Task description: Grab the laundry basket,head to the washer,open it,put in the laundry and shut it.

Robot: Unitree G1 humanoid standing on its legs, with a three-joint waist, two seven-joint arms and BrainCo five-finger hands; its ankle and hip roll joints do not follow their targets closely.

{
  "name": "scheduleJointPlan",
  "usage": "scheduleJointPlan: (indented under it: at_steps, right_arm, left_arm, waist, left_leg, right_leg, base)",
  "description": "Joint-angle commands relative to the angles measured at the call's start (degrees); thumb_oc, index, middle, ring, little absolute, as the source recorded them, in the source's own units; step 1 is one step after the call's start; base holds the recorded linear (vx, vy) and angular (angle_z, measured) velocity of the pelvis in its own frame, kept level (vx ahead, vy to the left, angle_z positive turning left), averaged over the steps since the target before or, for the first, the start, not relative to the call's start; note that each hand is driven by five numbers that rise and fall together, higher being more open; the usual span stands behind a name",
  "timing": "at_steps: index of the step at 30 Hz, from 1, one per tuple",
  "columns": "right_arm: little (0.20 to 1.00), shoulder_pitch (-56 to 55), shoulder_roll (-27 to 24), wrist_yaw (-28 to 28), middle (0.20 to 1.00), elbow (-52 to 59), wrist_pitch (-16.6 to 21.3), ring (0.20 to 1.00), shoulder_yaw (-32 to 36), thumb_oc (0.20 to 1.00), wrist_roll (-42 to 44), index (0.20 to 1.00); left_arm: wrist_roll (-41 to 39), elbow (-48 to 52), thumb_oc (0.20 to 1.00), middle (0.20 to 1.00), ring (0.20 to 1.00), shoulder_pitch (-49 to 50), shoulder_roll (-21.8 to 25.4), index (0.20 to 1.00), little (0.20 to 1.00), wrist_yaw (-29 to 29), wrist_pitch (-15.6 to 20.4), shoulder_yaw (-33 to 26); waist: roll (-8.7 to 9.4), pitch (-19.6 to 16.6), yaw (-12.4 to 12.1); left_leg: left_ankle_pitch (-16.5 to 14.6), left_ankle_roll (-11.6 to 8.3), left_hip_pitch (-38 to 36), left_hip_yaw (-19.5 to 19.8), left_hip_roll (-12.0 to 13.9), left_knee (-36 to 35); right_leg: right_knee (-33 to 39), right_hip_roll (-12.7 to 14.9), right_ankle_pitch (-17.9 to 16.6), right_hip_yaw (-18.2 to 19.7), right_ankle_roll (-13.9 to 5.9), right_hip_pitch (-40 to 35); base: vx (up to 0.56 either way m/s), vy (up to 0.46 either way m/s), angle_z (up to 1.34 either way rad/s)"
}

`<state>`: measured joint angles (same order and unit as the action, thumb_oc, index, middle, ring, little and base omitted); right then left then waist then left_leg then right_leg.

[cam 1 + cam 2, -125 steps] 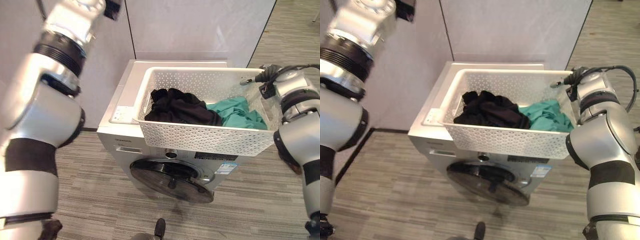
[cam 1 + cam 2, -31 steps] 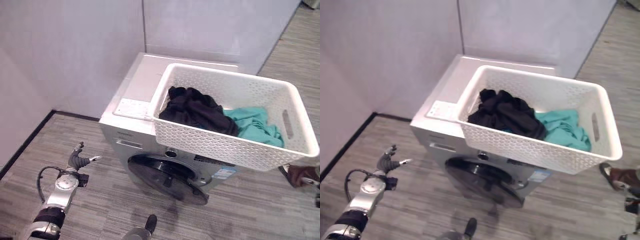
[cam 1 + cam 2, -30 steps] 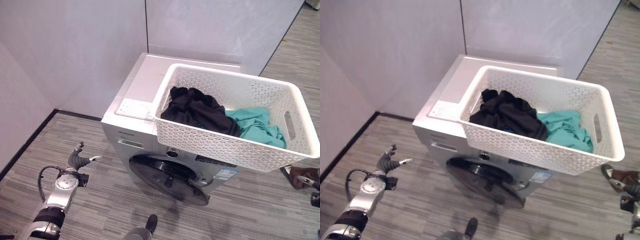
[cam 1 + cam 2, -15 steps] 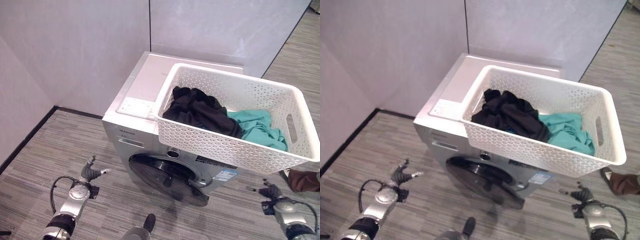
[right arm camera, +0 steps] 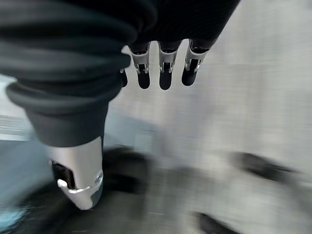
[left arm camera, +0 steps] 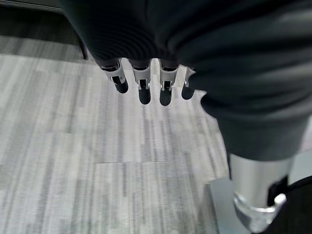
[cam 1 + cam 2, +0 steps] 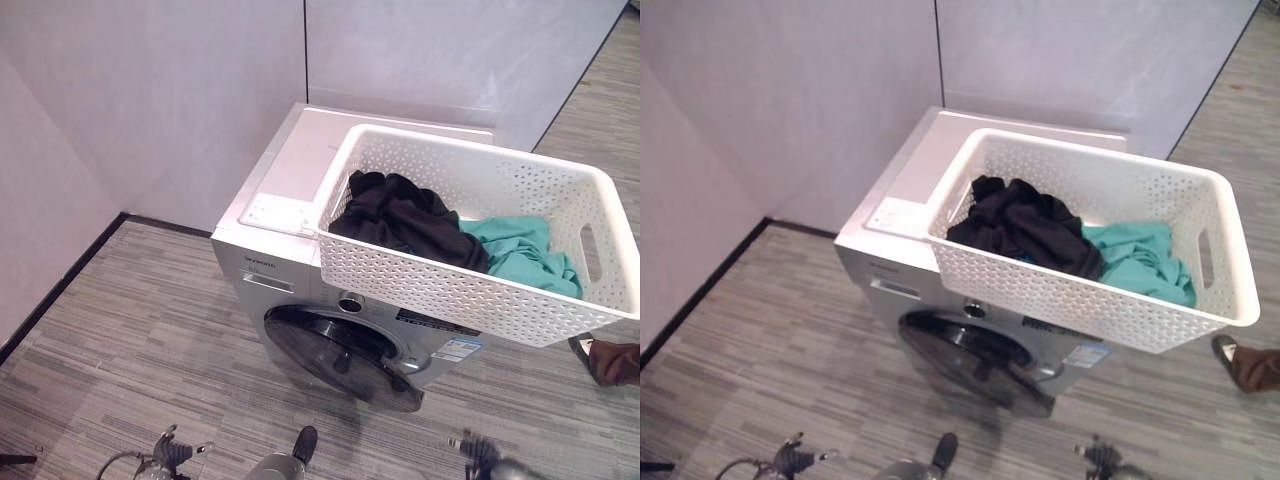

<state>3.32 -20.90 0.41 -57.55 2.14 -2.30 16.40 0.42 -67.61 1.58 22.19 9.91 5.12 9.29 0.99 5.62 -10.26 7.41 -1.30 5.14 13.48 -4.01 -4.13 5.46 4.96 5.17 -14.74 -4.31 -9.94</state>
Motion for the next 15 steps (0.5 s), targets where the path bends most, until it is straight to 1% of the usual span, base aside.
scheduleJointPlan:
  at_steps: [1,4,11,15]
  right_arm:
    - [1.0,-2.0,-2.3,0.0,1.0,0.6,3.2,1.0,0.0,1.0,4.9,1.0]
    - [1.0,-2.3,-1.4,0.6,1.0,-1.3,2.8,1.0,-0.2,1.0,6.1,1.0]
    - [1.0,-3.1,0.2,1.1,1.0,-3.5,3.3,1.0,-0.9,1.0,7.7,1.0]
    - [1.0,-2.8,0.4,1.1,1.0,-4.1,3.3,1.0,-1.0,1.0,8.4,1.0]
  left_arm:
    - [0.4,-4.2,1.0,1.0,1.0,-1.8,-0.3,1.0,1.0,1.1,0.6,-0.5]
    - [1.4,-5.1,1.0,1.0,1.0,-1.2,-0.6,1.0,1.0,1.0,0.3,-0.1]
    - [1.2,-4.6,1.0,1.0,1.0,-0.7,-0.9,1.0,1.0,1.3,0.6,-0.3]
    - [0.6,-4.1,1.0,1.0,1.0,-0.7,-1.0,1.0,1.0,1.5,0.8,-0.4]
  waist:
    - [-0.49,-3.3,-1.2]
    - [-0.44,-3.7,-1.4]
    - [-0.53,-4.2,-1.5]
    - [-0.58,-4.3,-1.6]
  left_leg:
    - [-1.0,-2.48,3.1,4.1,2.6,0.7]
    - [-1.0,-2.48,3.1,4.2,2.5,0.6]
    - [-0.9,-2.54,3.1,4.4,2.1,0.5]
    - [-0.9,-2.58,3.0,4.5,2.2,0.5]
  right_leg:
    - [-4.4,2.1,1.8,-0.7,-1.65,1.3]
    - [-4.3,2.2,1.8,-0.9,-1.7,1.1]
    - [-4.3,2.3,1.8,-1.2,-1.66,1.1]
    - [-4.3,2.4,1.8,-1.4,-1.74,1.1]
  base:
    - [0.02,0.015,0.06]
    - [0.02,0.014,0.07]
    - [0.0,0.004,0.02]
    - [0.0,0.002,0.01]
